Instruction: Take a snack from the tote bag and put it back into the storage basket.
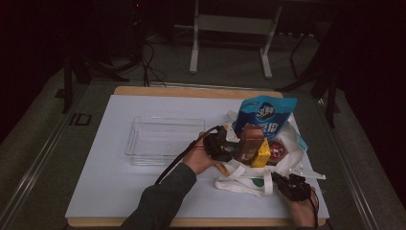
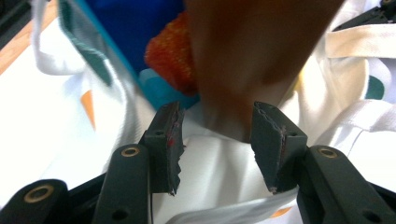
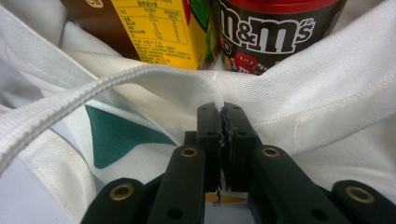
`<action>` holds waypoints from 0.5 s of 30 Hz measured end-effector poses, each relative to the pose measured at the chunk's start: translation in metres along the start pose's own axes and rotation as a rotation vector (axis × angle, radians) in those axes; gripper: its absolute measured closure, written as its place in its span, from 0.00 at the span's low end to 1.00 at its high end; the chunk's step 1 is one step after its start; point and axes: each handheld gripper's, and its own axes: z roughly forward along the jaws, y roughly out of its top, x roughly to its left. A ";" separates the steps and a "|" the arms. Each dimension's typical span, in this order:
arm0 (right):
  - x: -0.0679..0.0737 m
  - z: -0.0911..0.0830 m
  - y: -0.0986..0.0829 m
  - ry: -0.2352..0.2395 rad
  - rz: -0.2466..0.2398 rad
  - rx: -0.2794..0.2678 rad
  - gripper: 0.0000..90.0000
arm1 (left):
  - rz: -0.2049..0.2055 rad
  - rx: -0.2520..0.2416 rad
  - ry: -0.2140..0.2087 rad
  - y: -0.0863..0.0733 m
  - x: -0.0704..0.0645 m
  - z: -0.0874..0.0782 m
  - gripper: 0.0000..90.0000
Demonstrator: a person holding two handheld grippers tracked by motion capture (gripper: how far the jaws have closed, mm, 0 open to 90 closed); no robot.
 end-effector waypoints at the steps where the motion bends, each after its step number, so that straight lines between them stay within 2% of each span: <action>1: 0.000 0.000 0.000 0.000 0.000 0.000 0.97 | -0.006 -0.007 -0.014 0.000 0.002 -0.002 0.59; 4: 0.000 0.000 0.000 0.000 -0.001 0.000 0.97 | -0.022 -0.030 -0.033 0.000 0.004 -0.004 0.58; 5: 0.000 0.000 0.000 0.000 -0.001 0.000 0.97 | -0.036 -0.057 -0.038 0.000 0.006 -0.008 0.58; 11: 0.000 0.000 0.000 0.001 -0.001 0.000 0.97 | -0.048 -0.105 -0.072 0.001 0.012 -0.018 0.55; 15: 0.000 0.000 0.000 0.001 -0.002 -0.001 0.97 | -0.043 -0.146 -0.109 0.004 0.014 -0.023 0.52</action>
